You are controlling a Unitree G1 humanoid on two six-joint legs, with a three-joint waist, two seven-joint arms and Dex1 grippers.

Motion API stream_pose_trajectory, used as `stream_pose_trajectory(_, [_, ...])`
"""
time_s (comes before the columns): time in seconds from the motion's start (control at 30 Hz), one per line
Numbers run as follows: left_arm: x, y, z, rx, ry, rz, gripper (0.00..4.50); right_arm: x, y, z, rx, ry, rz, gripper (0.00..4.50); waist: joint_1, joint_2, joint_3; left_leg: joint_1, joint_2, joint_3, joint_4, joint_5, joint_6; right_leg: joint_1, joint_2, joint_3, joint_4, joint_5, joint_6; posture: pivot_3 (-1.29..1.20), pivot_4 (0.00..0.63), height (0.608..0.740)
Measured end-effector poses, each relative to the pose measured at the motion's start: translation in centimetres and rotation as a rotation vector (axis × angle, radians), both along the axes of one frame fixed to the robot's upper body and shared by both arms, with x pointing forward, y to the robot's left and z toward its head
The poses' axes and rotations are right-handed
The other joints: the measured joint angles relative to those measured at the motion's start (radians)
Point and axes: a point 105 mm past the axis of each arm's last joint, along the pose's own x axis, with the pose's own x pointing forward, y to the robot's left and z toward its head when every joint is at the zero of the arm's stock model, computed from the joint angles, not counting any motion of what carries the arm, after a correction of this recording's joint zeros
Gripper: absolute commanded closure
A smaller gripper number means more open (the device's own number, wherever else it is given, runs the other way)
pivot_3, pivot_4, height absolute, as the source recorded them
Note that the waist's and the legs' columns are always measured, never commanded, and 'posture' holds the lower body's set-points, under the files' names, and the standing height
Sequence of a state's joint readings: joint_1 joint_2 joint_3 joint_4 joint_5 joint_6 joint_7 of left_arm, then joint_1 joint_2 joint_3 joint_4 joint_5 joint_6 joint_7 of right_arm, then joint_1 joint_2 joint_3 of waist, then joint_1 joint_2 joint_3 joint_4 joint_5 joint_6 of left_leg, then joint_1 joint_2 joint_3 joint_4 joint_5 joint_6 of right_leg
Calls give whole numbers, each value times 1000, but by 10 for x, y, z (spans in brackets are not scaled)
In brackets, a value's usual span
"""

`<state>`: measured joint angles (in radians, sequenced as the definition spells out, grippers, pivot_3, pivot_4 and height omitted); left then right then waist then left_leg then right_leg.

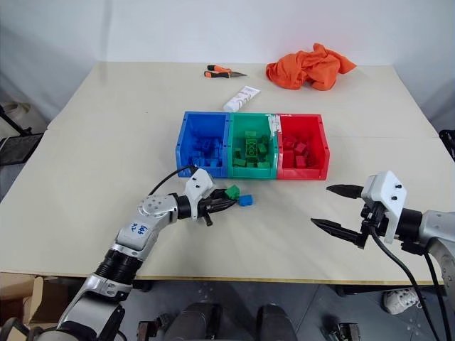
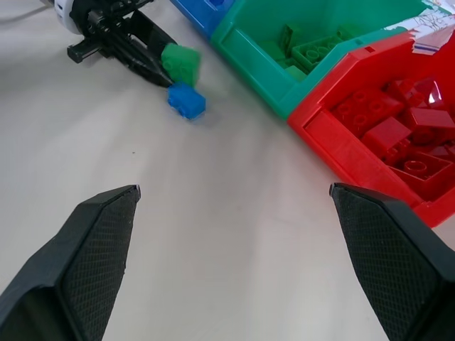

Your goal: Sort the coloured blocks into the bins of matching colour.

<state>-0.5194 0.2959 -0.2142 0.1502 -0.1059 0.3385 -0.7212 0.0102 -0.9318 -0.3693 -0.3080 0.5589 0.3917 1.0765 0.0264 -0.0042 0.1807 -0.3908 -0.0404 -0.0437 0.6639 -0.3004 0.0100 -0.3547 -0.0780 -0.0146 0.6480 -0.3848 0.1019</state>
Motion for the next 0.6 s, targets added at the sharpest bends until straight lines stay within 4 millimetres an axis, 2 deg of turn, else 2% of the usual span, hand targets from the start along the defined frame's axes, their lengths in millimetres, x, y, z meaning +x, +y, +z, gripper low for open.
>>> stream_pose_trajectory(0.23, [-6,4,7,-3,-8,-21,3648,0,0,-1,0,2,-4,0,0,0,0,0,0,0,0,0,0,0,0,0,0,0,0,0,150,740])
stream_pose_trajectory(0.43, [-21,4,16,-19,15,-68,3648,0,-1,0,0,0,-9,0,-1,0,0,0,0,0,0,0,0,0,0,0,0,0,0,0,150,740])
stream_pose_trajectory(0.53, [-31,1,31,-54,13,-98,3648,0,-1,-1,0,0,-11,0,-1,0,0,0,0,0,0,0,0,0,0,1,0,0,0,0,150,740])
stream_pose_trajectory(0.6, [-25,-5,46,-84,-23,-83,3648,1,-1,-1,0,-2,-16,0,3,0,0,0,0,0,1,0,0,0,0,0,0,0,0,0,150,740])
